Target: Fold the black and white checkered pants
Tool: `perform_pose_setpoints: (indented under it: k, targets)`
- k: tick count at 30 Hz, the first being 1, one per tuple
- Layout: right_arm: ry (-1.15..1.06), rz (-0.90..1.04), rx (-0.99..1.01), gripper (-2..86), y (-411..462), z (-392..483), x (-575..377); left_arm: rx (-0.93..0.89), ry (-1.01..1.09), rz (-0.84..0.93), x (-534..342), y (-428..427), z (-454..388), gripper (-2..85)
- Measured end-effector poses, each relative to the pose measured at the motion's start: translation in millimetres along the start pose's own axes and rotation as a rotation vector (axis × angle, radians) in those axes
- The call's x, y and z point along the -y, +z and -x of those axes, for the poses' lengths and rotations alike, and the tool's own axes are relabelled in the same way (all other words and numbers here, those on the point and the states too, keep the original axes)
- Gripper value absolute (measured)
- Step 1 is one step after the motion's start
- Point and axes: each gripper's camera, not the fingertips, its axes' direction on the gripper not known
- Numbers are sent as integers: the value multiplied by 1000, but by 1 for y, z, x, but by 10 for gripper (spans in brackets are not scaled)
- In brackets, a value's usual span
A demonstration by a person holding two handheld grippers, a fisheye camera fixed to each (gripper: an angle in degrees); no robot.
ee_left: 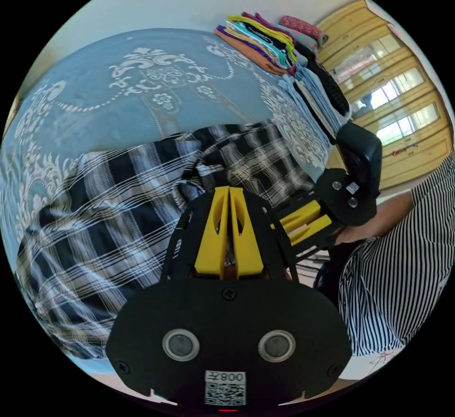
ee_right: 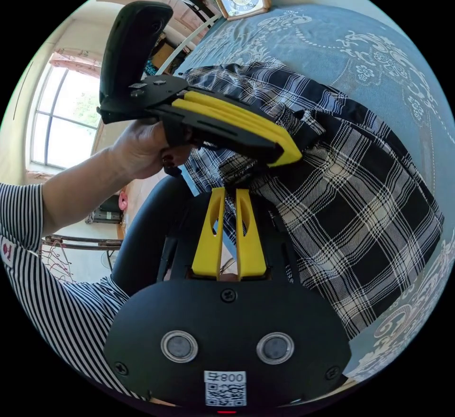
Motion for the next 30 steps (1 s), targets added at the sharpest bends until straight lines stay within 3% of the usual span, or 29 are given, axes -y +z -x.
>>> perform_pose_setpoints:
  k: [5, 12, 22, 30]
  targets:
    - [7, -32, 27, 32, -3, -5, -3, -5, -99, -66, -33, -41, 17, 1]
    - [60, -65, 31, 38, -22, -40, -1, -129, 11, -73, -51, -58, -20, 2]
    - [73, -30, -148, 5, -9, -84, 20, -42, -20, -8, -93, -70, -37, 1]
    - [33, -6, -141, 2, 10, -95, 56, 78, -111, -80, -121, -95, -37, 1]
